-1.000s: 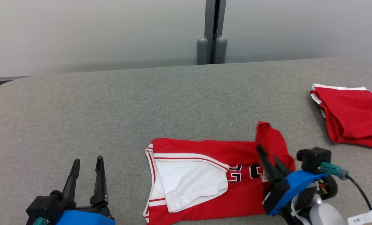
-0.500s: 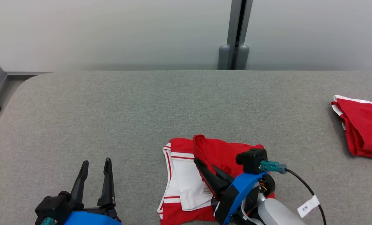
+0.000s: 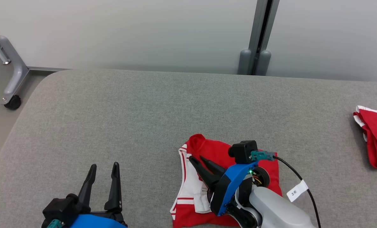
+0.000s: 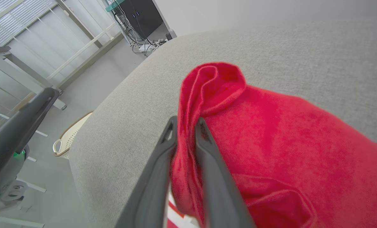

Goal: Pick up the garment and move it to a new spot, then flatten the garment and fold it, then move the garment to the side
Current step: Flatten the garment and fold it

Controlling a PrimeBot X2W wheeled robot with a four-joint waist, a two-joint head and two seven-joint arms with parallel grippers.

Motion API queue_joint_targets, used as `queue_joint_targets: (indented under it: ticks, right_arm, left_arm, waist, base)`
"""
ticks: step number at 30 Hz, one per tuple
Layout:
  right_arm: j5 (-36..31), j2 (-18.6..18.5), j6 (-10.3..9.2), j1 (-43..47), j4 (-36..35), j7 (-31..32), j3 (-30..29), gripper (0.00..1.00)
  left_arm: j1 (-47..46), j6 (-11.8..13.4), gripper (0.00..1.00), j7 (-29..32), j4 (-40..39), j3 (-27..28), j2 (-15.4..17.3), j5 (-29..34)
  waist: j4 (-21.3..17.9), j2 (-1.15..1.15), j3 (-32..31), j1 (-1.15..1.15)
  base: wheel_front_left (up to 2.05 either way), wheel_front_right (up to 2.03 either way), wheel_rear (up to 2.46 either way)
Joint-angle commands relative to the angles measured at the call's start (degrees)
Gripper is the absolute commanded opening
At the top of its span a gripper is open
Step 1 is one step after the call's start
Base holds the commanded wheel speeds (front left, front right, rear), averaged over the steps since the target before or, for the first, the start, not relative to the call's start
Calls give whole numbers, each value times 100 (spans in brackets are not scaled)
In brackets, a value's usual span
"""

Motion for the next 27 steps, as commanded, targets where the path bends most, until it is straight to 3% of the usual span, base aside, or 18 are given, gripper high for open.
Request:
queue_joint_targets:
  ticks: [1,9,14,21,27]
  right_arm:
    - [154,-6,0,-171,100,-74,147,100]
    - [566,-12,0,-637,399,-673,596,100]
    - [171,-14,0,-959,769,-968,369,100]
    - [-1168,-9,0,-770,679,-994,-974,100]
    - [-2399,-9,0,-37,11,-996,-2132,100]
  left_arm:
    - [-87,-25,100,-12,23,-15,-14,4]
    - [-51,-25,100,-18,57,-68,-4,13]
    - [-39,-24,100,-24,40,-82,-19,32]
    - [55,-15,100,-28,0,-94,-8,48]
    - [58,0,100,-31,-29,-150,-21,102]
  waist:
    - [17,0,-11,0]
    - [-56,0,-23,0]
    - [-198,0,-29,0]
    - [-398,0,-42,0]
    - [-515,0,-74,0]
  base:
    - [0,0,0]
    - [0,0,0]
    - [0,0,0]
    - [0,0,0]
    - [0,0,0]
